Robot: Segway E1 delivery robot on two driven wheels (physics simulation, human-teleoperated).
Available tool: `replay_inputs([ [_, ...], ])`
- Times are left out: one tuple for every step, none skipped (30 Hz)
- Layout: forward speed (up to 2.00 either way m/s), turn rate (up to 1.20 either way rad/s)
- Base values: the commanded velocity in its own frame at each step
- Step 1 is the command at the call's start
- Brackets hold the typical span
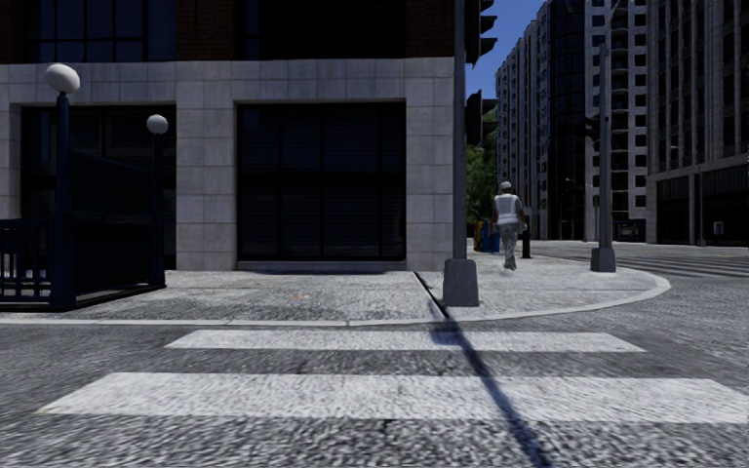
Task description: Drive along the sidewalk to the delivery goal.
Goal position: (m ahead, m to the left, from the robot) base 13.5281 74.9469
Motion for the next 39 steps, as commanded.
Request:
replay_inputs([
  [2.00,0.00],
  [2.00,0.00],
  [2.00,0.00],
  [2.00,0.46],
  [2.00,0.72],
  [2.00,0.72],
  [2.00,0.31],
  [2.00,0.08],
  [2.00,0.00],
  [1.96,0.00],
  [1.96,0.00],
  [1.80,0.00],
  [1.63,0.00],
  [1.47,0.00],
  [1.29,0.00],
  [1.29,0.00],
  [1.18,0.00],
  [1.14,0.00],
  [1.12,0.00],
  [1.12,0.00],
  [1.12,0.00],
  [1.12,0.00],
  [1.12,0.00],
  [1.12,0.00],
  [1.12,0.00],
  [1.12,0.00],
  [1.11,0.00],
  [1.11,0.00],
  [1.11,0.00],
  [1.11,0.00],
  [1.11,0.00],
  [1.11,0.00],
  [1.11,0.00],
  [1.11,0.00],
  [1.11,0.00],
  [1.11,0.00],
  [1.11,0.00],
  [1.11,0.00],
  [1.11,0.00],
])
